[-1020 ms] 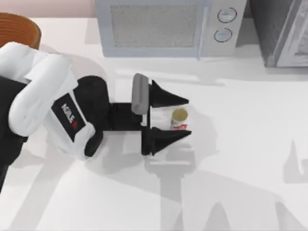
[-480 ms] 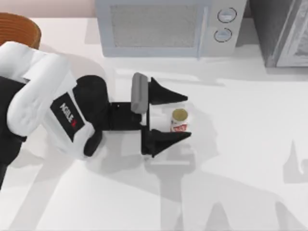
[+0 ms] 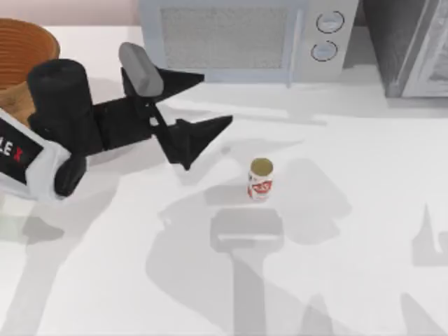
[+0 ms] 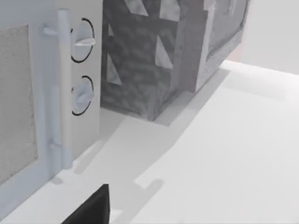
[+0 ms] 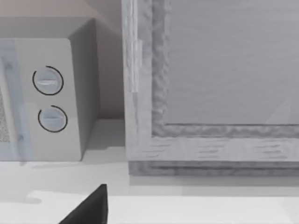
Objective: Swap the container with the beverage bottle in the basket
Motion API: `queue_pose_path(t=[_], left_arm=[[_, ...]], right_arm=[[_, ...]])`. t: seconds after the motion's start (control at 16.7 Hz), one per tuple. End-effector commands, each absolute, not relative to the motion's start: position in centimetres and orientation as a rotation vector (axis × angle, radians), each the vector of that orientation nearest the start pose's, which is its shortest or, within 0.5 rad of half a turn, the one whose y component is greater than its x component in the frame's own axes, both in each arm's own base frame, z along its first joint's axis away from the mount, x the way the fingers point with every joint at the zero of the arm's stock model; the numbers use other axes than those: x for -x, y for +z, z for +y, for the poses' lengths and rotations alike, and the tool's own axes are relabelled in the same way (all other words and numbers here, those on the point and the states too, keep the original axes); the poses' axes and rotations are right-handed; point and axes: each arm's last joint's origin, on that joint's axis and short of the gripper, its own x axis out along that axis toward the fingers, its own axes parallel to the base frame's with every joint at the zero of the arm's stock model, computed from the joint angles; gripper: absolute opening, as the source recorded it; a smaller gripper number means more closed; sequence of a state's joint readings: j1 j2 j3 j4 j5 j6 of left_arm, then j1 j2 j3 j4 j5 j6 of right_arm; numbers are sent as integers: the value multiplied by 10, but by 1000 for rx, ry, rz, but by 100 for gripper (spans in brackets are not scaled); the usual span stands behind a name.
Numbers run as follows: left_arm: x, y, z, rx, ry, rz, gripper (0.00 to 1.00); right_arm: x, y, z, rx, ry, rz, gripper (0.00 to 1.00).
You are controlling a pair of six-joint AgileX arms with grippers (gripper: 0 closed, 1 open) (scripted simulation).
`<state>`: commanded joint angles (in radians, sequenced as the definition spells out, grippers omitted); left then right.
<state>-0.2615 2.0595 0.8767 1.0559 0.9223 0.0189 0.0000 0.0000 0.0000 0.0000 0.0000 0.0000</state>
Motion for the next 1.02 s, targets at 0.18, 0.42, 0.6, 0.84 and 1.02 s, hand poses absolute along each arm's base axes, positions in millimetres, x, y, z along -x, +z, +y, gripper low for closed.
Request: queue_pose_path(t=[0.18, 0.42, 0.6, 0.84, 1.02], left_arm=[[-330, 178, -86, 29, -946, 104, 100], [-252, 232, -46, 6, -656, 62, 100], [-190, 239, -26, -6, -454, 22, 100], [-133, 214, -11, -9, -227, -16, 100], [-113, 187, -5, -5, -101, -18, 100]], right_arm=[[-106, 160, -1, 0, 0, 0, 100], [-106, 160, -1, 0, 0, 0, 100], [-106, 160, -1, 0, 0, 0, 100], [-106, 160, -1, 0, 0, 0, 100], [-106, 160, -1, 0, 0, 0, 100]])
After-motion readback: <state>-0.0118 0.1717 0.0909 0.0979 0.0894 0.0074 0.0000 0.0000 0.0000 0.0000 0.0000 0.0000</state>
